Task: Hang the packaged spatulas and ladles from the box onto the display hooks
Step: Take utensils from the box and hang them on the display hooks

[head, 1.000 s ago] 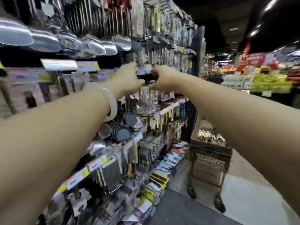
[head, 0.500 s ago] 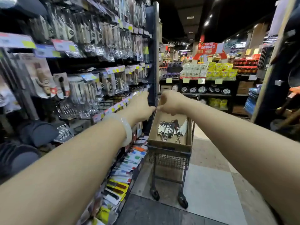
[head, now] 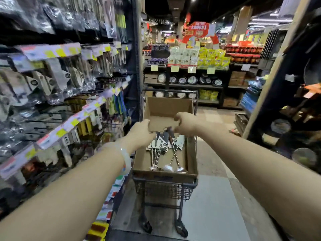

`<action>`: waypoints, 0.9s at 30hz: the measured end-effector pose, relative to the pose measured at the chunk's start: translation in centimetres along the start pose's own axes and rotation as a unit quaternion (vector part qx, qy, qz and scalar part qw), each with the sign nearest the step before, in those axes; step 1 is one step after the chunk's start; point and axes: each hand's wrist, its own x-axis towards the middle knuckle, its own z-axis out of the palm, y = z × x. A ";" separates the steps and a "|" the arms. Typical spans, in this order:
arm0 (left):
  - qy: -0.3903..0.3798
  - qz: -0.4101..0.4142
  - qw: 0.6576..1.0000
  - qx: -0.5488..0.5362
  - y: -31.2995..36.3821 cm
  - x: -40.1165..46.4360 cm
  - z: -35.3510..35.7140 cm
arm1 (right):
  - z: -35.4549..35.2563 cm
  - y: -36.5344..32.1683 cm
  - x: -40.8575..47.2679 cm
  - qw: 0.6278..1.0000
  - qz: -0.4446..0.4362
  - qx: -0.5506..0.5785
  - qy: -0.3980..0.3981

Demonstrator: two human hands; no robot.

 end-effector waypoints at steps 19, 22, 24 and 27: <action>-0.231 -0.174 0.955 -0.067 -11.0 30.6 22.9 | 33.2 23.7 31.9 0.906 0.312 0.219 -0.185; -0.251 -0.182 0.947 -0.082 -12.6 32.6 25.4 | 33.2 22.6 33.1 0.892 0.343 0.253 -0.150; -0.254 -0.191 0.944 -0.088 -13.6 33.7 27.0 | 34.4 22.9 34.2 0.879 0.379 0.264 -0.122; -0.255 -0.198 0.940 -0.110 -14.5 35.0 28.8 | 35.6 23.6 35.3 0.864 0.429 0.252 -0.080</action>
